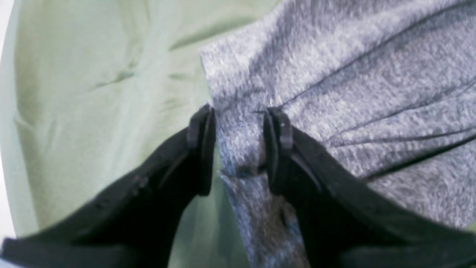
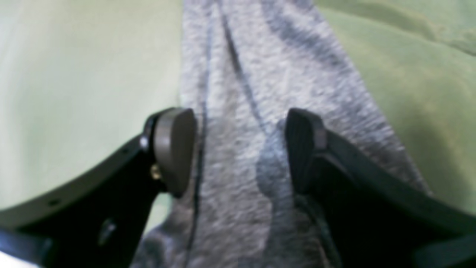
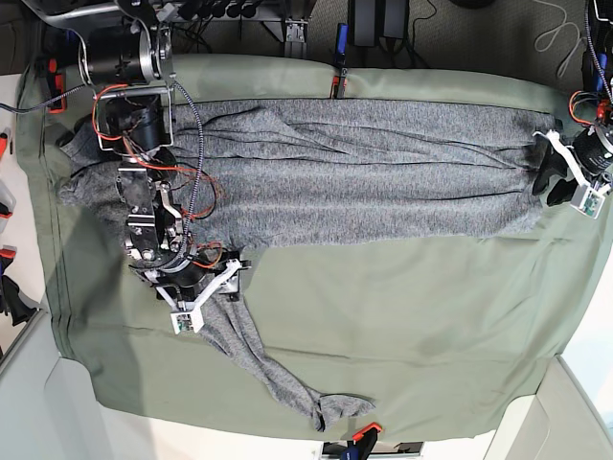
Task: Fold the T-shirt properly
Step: 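Move the right gripper to the hanging sleeve and grasp it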
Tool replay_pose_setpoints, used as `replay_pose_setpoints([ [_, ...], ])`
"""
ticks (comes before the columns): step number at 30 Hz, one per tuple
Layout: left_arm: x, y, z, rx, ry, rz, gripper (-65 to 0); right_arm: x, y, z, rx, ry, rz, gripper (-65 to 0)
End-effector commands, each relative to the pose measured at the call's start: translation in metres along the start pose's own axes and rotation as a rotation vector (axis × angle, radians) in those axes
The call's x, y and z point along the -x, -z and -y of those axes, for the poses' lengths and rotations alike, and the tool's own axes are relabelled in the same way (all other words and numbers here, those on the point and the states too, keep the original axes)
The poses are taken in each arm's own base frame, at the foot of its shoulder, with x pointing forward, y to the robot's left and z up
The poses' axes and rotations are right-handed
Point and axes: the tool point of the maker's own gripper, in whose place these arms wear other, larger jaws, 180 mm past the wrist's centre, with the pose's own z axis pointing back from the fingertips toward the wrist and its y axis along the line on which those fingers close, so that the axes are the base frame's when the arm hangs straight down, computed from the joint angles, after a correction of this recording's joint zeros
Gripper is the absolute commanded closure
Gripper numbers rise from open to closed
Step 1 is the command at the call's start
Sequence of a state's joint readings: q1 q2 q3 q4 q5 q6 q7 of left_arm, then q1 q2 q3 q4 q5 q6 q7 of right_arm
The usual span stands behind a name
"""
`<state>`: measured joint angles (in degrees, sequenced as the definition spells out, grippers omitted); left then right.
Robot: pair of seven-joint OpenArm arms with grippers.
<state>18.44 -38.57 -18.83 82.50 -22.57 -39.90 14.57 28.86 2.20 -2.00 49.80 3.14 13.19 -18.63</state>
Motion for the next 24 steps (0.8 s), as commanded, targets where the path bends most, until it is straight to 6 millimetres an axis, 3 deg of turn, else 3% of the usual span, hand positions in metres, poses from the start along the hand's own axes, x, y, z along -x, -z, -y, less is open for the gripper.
replay_pose_setpoints([
  [1,-0.017,-0.005,-0.01,-0.014,0.021,0.044,-24.6,-0.017,0.0,0.005,0.016,-0.007,0.034,-38.6],
  [7,-0.016,-0.005,-0.01,-0.014,0.021,0.043,-24.6,-0.005,0.002,0.009,0.039,-0.019,0.004,-37.6],
  [14,-0.016,-0.005,-0.01,-0.014,0.021,0.043,-24.6,-0.005,0.002,0.011,0.048,-0.044,-0.001,-1.0],
  [20,-0.019,-0.005,-0.01,-0.01,0.008,0.055,-24.6,-0.018,-0.003,0.003,0.038,-0.051,0.01,0.0],
  [24,-0.023,-0.005,-0.008,-0.002,-0.02,0.078,-24.6,-0.032,-0.021,-0.002,0.039,-0.071,0.041,0.0],
])
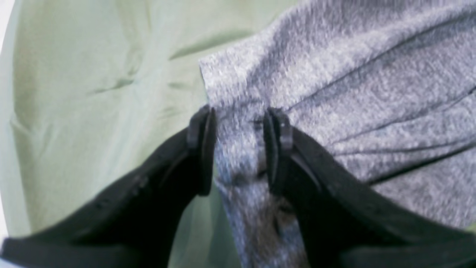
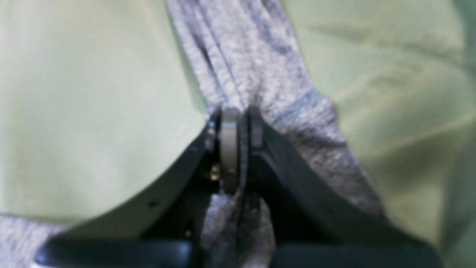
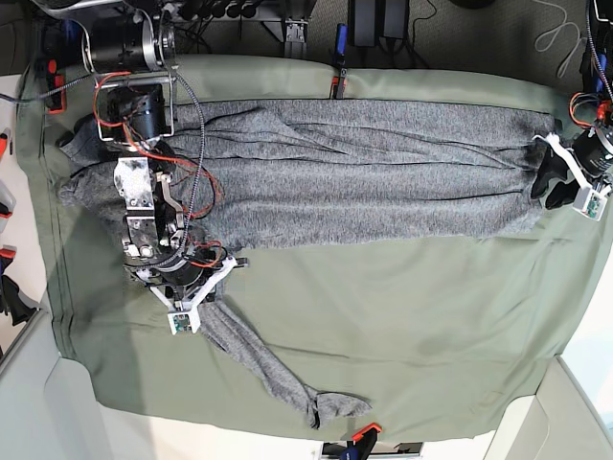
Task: Fold the T-shirt properly
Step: 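Move the right gripper to the hanging sleeve and grasp it, then fold the sleeve with the right gripper across the folded shirt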
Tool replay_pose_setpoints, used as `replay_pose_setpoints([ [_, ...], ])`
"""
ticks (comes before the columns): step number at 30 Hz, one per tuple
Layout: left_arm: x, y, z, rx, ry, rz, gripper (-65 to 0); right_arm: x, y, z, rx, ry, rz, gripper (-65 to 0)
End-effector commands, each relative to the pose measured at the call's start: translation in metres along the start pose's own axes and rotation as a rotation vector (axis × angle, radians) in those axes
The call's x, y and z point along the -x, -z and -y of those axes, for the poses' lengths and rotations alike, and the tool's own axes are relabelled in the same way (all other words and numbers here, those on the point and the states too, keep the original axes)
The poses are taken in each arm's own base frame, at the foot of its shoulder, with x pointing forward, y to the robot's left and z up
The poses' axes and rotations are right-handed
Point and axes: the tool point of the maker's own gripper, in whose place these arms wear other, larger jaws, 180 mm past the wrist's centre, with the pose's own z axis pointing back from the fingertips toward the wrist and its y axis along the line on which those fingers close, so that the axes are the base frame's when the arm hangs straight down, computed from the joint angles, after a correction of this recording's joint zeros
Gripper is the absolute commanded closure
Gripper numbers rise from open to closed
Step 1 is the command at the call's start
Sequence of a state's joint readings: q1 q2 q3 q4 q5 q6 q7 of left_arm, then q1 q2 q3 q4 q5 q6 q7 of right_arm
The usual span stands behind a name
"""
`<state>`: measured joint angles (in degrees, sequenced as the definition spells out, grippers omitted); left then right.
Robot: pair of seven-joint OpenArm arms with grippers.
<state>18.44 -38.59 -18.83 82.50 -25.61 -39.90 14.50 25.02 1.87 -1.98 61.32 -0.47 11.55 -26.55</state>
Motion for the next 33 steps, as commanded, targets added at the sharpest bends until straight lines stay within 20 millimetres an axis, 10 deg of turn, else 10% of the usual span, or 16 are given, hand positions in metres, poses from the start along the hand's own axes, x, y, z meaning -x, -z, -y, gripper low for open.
replay_pose_setpoints([
  [1,-0.018,-0.005,-0.009,-0.011,0.018,0.046,-24.6,-0.028,-0.009,-0.002,-0.007,-0.008,0.072,0.0],
  [7,-0.018,-0.005,-0.009,-0.01,0.015,0.05,-24.6,-0.03,-0.055,-0.02,-0.046,-0.009,0.142,0.0],
  [18,-0.02,-0.005,-0.009,-0.009,0.017,0.053,-24.6,0.028,-0.113,-0.055,-0.142,0.007,0.112,0.0],
  [25,-0.052,-0.007,0.004,0.018,0.062,0.13,-32.3,0.039,-0.142,-0.07,-0.186,0.034,0.132,0.0],
  [30,-0.07,-0.01,0.012,0.035,0.088,0.174,-32.3,0.021,-0.143,-0.065,-0.17,0.042,0.215,-32.8],
  [33,-0.068,-0.009,0.012,0.035,0.088,0.164,-32.3,-0.001,-0.141,-0.055,-0.127,0.052,0.269,-36.9],
])
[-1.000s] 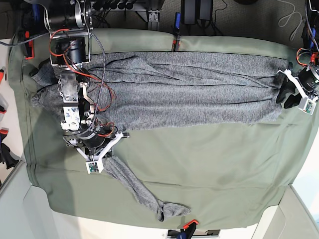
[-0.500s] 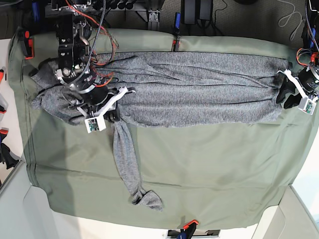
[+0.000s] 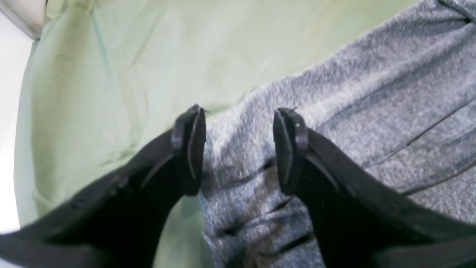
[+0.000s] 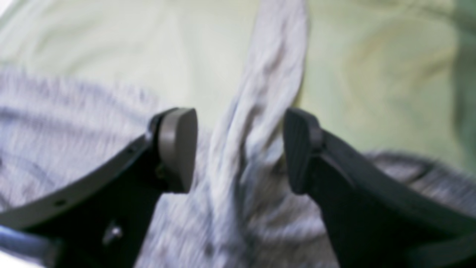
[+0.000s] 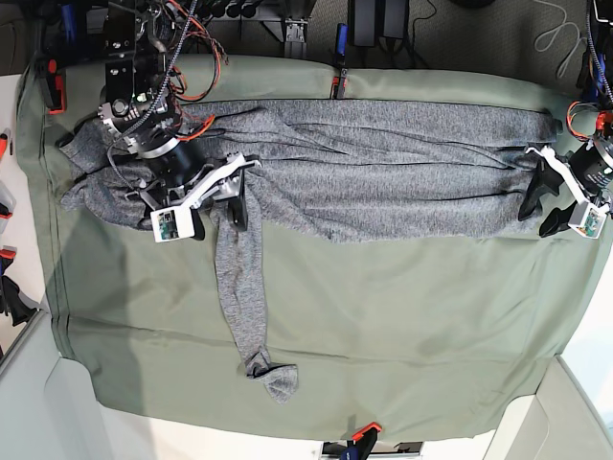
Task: Fold the T-shirt properly
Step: 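Fold the sleeve with the right gripper across the folded shirt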
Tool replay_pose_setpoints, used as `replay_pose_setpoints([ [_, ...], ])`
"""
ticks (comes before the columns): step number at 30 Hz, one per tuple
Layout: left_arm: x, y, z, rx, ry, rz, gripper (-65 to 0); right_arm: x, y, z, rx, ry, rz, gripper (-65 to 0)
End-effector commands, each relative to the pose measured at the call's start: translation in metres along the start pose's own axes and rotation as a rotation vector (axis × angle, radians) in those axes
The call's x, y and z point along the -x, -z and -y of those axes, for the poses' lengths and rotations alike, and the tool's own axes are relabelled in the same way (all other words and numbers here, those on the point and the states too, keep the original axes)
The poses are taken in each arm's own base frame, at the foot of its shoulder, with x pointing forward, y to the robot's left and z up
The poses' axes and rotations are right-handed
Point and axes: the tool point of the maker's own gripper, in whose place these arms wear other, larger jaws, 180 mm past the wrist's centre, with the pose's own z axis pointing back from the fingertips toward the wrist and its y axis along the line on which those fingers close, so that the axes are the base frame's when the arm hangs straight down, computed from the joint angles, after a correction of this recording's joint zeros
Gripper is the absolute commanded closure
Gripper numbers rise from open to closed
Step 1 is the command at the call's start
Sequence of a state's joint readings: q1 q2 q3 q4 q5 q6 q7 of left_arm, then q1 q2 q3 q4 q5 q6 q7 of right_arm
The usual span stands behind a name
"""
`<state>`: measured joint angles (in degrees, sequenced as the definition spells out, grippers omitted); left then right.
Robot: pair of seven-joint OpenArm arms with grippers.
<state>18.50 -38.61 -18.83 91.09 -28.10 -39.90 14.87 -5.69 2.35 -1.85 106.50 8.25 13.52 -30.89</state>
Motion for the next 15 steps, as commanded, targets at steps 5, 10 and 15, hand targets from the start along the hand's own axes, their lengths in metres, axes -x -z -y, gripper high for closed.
replay_pose_setpoints([
  [5,-0.011,-0.004,-0.007,0.0,-0.005,0.013,-32.3,-0.056,0.019,0.021,0.085,-0.027,0.131,-36.9],
  [10,-0.01,-0.004,-0.006,0.0,-0.006,0.012,-32.3,-0.068,0.068,0.021,0.092,-0.01,0.126,-36.9],
  [15,-0.011,-0.004,-0.006,0.0,-0.007,0.014,-32.3,-0.048,0.125,0.026,0.117,-0.001,0.017,-36.9],
])
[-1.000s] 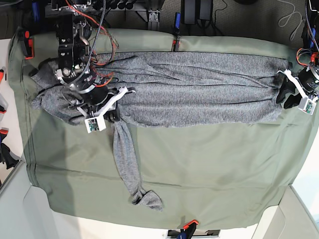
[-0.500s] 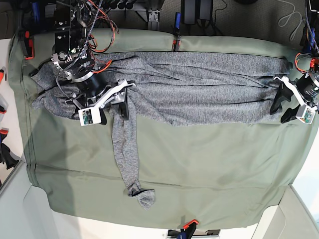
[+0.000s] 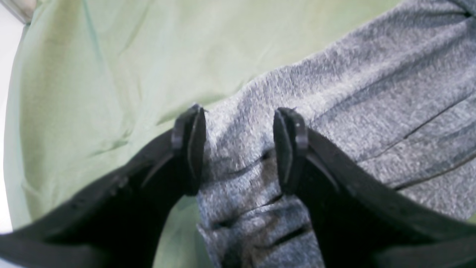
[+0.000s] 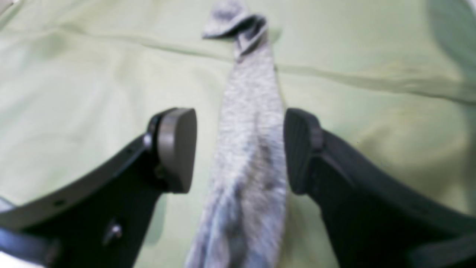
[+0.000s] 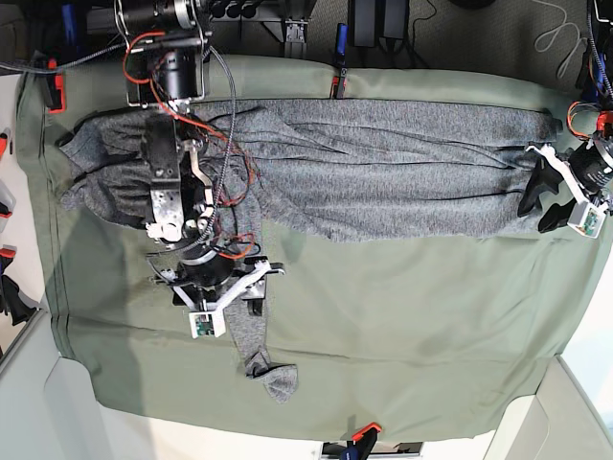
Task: Fold the T-shirt properly
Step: 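Fold the sleeve with the right gripper across the folded shirt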
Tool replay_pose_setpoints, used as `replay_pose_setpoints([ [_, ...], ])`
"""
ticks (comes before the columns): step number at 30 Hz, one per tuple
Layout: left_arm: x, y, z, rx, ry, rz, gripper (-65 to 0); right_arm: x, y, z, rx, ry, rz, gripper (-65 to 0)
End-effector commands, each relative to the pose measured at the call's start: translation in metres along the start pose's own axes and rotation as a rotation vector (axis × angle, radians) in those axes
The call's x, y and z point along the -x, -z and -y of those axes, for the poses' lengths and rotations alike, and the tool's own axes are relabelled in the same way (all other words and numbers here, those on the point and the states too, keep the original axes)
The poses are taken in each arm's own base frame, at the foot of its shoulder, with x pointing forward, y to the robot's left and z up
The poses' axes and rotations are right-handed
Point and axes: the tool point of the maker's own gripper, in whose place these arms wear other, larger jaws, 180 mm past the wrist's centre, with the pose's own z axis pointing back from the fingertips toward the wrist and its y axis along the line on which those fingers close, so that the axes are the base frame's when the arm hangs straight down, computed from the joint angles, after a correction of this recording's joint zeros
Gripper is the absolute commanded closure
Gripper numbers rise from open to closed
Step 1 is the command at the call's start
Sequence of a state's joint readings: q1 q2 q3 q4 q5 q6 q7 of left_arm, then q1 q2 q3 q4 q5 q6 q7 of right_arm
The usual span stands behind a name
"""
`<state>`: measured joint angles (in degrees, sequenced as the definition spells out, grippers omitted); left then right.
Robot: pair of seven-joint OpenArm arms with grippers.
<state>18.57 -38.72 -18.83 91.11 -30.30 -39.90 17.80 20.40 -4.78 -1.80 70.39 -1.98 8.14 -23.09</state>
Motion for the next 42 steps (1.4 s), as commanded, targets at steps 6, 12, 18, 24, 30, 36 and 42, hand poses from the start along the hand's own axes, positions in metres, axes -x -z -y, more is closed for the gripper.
replay_pose_setpoints([
  [6,-0.016,-0.004,-0.007,-0.008,0.021,0.042,-32.3,0.016,0.031,0.019,0.083,-0.018,-0.061,-36.9],
  [12,-0.015,-0.004,-0.007,-0.008,0.018,0.043,-32.3,0.03,0.031,0.013,0.06,-0.019,-0.088,-35.2],
  [18,-0.015,-0.004,-0.007,-0.008,0.018,0.043,-32.3,0.018,0.029,0.001,0.01,-0.038,-0.06,-1.5],
  [24,-0.017,-0.004,-0.006,-0.005,0.01,0.051,-32.3,-0.006,0.015,-0.076,-0.28,0.0,-0.059,0.0],
  [30,-0.018,-0.004,-0.006,-0.002,0.001,0.058,-32.3,-0.015,-0.017,-0.123,-0.44,-0.066,-0.054,0.0],
  [36,-0.028,-0.004,-0.004,0.015,-0.049,0.108,-32.3,0.016,-0.068,-0.166,-0.6,-0.077,-0.039,0.0],
  [42,-0.037,-0.003,-0.005,0.018,-0.067,0.139,-36.5,0.034,-0.079,-0.164,-0.592,-0.005,-0.033,-32.1],
])
